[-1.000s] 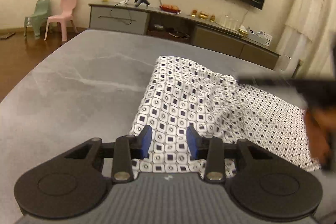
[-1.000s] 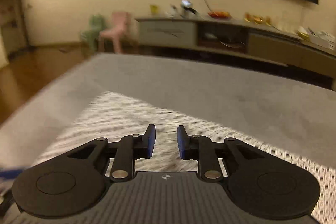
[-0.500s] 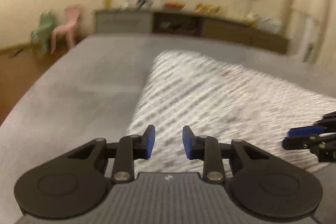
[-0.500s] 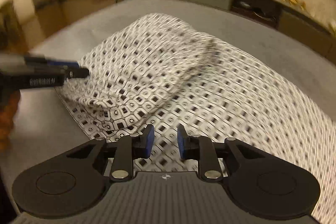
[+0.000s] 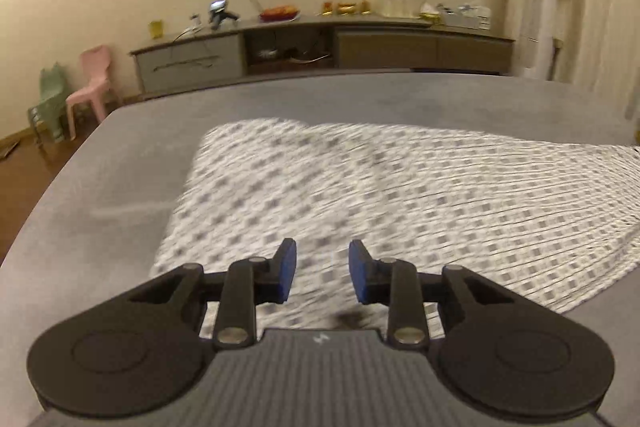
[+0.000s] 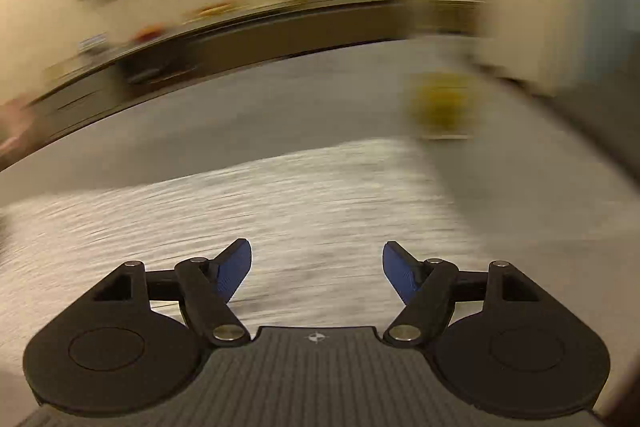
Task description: Fold clothes
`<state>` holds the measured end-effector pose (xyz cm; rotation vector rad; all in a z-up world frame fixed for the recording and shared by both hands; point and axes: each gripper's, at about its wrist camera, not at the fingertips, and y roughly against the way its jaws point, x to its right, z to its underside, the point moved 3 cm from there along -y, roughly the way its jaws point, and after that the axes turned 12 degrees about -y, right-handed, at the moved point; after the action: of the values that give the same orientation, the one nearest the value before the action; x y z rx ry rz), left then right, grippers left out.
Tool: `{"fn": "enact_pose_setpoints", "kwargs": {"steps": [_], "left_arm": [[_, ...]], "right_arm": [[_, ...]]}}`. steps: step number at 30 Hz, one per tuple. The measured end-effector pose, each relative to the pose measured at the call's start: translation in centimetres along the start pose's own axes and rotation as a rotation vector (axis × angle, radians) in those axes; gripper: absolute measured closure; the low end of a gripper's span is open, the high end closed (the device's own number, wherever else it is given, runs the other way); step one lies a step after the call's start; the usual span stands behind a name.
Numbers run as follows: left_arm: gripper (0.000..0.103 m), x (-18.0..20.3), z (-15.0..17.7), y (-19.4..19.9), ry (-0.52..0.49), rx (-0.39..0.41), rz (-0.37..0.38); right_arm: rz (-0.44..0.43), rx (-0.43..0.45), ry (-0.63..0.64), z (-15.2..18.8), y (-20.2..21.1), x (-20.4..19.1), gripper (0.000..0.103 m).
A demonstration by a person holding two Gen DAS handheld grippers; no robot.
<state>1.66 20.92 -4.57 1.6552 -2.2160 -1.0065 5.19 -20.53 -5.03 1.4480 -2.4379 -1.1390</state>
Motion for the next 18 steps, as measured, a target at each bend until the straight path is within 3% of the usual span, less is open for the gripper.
{"fn": "enact_pose_setpoints", "kwargs": {"steps": [2, 6, 10, 15, 18], "left_arm": [[0.074, 2.6, -1.2, 0.0, -0.030, 0.018, 0.050], [0.067, 8.2, -4.4, 0.3, -0.005, 0.056, 0.233], [0.058, 16.0, -9.4, -0.3, 0.020, 0.041, 0.446], [0.044, 25.7, -15.9, -2.1, -0.024, -0.007, 0.538], [0.042, 31.1, -18.7, -4.4, -0.091, -0.042, 0.549]], "right_arm": [[0.026, 0.018, -0.034, -0.6, -0.2, 2.5, 0.024], [0.042, 0.001, -0.033, -0.2, -1.7, 4.3, 0.020], [0.040, -0.015, -0.077, -0.4, -3.3, 4.6, 0.020], [0.017, -0.039, -0.017, 0.5, -3.9, 4.4, 0.024], [-0.017, -0.045, 0.071, 1.1, -3.4, 3.6, 0.043]]}}
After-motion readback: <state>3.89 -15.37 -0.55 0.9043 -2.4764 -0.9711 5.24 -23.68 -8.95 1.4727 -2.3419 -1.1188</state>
